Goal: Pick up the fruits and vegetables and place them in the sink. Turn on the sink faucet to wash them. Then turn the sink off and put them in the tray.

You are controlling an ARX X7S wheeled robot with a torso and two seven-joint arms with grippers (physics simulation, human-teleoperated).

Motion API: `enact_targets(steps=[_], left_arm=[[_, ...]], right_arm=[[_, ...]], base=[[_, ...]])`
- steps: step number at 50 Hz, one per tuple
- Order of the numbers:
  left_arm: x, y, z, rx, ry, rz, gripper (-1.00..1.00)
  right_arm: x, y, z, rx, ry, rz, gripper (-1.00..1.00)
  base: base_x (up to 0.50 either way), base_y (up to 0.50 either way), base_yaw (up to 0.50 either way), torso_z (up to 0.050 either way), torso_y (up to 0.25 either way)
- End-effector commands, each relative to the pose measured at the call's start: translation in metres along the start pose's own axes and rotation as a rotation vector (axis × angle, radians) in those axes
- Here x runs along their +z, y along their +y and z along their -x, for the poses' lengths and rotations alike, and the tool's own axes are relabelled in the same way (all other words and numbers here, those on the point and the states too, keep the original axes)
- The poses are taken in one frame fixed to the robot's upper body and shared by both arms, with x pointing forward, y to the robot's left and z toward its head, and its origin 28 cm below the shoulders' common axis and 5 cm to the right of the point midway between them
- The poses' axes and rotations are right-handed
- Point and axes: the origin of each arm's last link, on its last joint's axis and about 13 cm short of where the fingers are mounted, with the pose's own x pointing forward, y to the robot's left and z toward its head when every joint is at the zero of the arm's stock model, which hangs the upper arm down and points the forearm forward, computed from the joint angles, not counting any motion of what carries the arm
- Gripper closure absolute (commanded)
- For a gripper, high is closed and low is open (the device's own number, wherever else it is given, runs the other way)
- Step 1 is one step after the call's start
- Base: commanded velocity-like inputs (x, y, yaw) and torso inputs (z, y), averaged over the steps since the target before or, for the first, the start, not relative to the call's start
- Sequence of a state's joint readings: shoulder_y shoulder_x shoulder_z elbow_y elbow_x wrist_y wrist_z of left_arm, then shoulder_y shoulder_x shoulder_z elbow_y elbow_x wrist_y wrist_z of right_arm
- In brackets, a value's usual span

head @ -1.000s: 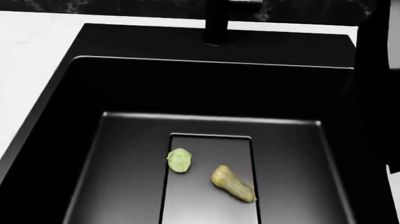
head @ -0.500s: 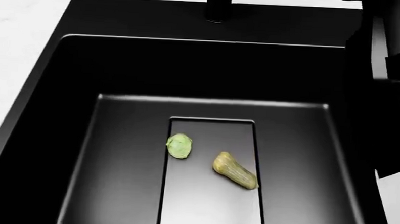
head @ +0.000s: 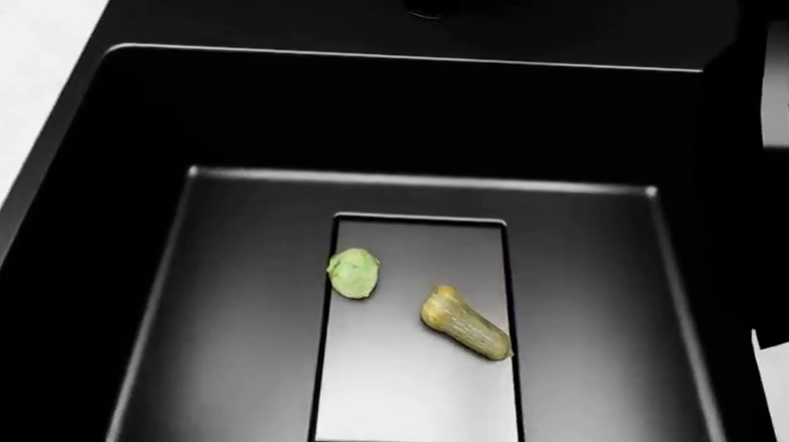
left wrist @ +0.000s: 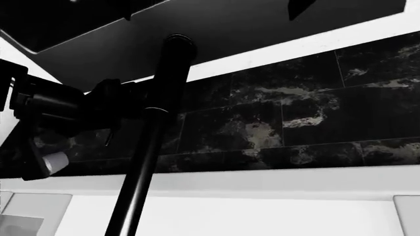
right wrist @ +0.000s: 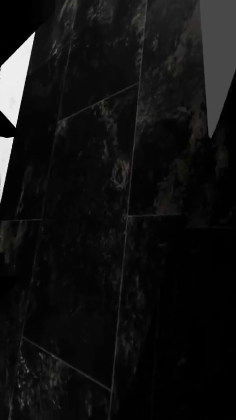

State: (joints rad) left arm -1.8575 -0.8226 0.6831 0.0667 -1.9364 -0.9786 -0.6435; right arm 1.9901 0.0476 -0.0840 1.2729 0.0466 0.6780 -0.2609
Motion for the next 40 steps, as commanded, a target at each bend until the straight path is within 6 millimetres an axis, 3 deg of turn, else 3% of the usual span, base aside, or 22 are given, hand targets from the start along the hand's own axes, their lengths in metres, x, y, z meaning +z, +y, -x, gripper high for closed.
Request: enact_targets(steps=[1,19,29,40], left_arm=[[0.000,0.000,-0.002,-0.007,-0.002,0.005,-1.00],[0.000,-0.002,-0.004,-0.022,-0.008,0.011,-1.00],[0.001,-0.002,-0.005,-0.026,-0.017,0.019,-1.00],[0.002,-0.002,-0.005,-0.032,-0.022,0.022,-1.00]], right_arm=[[-0.012,-0.024,0.004,-0.156,0.065,0.062,-1.00],[0.009,-0.049,0.022,-0.251,0.029,0.049,-1.00],[0.053,-0.033,0.036,-0.146,-0.114,0.032,-1.00],[0.062,-0.044,0.045,-0.164,-0.150,0.023,-1.00]], base=[[0.00,0.00,0.00,0.000,0.000],[0.00,0.00,0.00,0.000,0.000],[0.00,0.00,0.00,0.000,0.000],[0.00,0.00,0.00,0.000,0.000]])
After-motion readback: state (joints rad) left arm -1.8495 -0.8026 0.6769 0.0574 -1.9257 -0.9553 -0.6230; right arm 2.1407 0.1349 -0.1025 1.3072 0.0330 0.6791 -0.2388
